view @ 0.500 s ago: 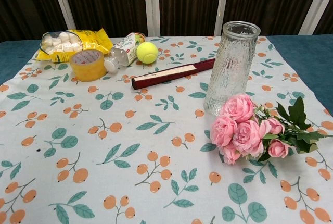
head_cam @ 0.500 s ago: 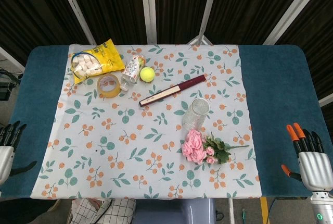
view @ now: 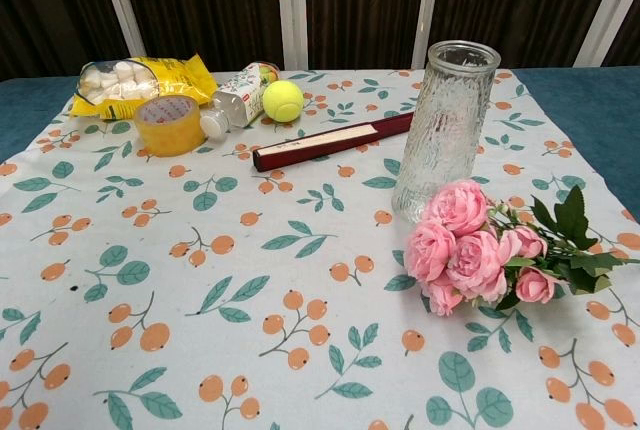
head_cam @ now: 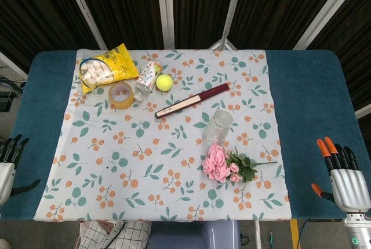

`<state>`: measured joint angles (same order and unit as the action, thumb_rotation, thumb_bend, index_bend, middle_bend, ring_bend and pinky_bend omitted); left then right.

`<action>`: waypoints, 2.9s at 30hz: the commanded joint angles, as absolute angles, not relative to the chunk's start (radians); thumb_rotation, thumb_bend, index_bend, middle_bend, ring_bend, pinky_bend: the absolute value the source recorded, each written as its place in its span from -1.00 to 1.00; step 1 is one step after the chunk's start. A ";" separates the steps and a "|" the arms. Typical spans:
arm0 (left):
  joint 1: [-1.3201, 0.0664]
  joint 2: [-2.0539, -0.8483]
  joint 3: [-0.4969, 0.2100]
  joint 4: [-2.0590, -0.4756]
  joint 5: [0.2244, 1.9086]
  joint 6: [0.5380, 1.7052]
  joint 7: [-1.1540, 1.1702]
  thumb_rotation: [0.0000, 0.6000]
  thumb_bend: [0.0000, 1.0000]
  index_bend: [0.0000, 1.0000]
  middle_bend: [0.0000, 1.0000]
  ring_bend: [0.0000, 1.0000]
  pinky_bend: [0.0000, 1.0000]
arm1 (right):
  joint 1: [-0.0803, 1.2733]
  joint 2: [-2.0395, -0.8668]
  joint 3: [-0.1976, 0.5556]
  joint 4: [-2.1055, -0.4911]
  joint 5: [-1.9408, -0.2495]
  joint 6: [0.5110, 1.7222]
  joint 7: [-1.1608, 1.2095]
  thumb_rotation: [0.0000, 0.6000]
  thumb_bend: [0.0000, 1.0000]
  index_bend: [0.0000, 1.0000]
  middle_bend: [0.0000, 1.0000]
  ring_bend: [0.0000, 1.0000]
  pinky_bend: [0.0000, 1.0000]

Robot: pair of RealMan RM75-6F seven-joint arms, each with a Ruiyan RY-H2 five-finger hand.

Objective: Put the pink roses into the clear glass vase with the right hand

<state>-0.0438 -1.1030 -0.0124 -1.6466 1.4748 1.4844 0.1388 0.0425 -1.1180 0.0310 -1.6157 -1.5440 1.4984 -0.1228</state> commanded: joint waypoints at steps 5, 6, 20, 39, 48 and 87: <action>-0.049 -1.100 -0.013 -1.650 1.471 1.474 0.138 1.00 -1.00 -1.00 -1.00 -1.00 -1.00 | 0.061 -1.108 0.016 -1.645 -1.564 1.460 -0.085 1.00 -0.65 -1.00 -1.00 -1.00 -1.00; -0.049 -1.100 -0.013 -1.652 1.470 1.473 0.138 1.00 -1.00 -1.00 -1.00 -1.00 -1.00 | 0.068 -1.105 0.014 -1.651 -1.568 1.449 -0.080 1.00 -0.65 -1.00 -1.00 -1.00 -1.00; -0.055 -1.092 -0.012 -1.662 1.462 1.457 0.145 1.00 -1.00 -1.00 -1.00 -1.00 -1.00 | 0.222 -1.183 0.059 -1.758 -1.475 1.199 -0.171 1.00 -0.66 -1.00 -1.00 -1.00 -1.00; -0.075 -1.050 0.000 -1.676 1.451 1.391 0.090 1.00 -1.00 -1.00 -1.00 -1.00 -1.00 | 0.364 -1.439 0.114 -1.677 -1.216 1.031 -0.387 1.00 -0.66 -0.82 -0.68 -0.70 -0.81; -0.086 -1.041 0.000 -1.677 1.449 1.373 0.065 1.00 -1.00 -1.00 -1.00 -1.00 -1.00 | 0.389 -1.538 0.128 -1.607 -1.231 1.056 -0.358 1.00 -0.12 0.08 0.04 0.05 -0.16; -0.088 -1.062 0.003 -1.689 1.436 1.376 0.146 1.00 -1.00 -1.00 -1.00 -1.00 -1.00 | 0.362 -1.183 0.722 -2.046 -0.854 1.318 0.402 1.00 -0.01 0.30 0.20 0.21 -0.07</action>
<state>-0.0873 -1.0618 0.0031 -1.6882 1.4360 1.3761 0.1460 0.3422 -1.1694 0.7042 -2.0300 -0.8720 1.3239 0.3797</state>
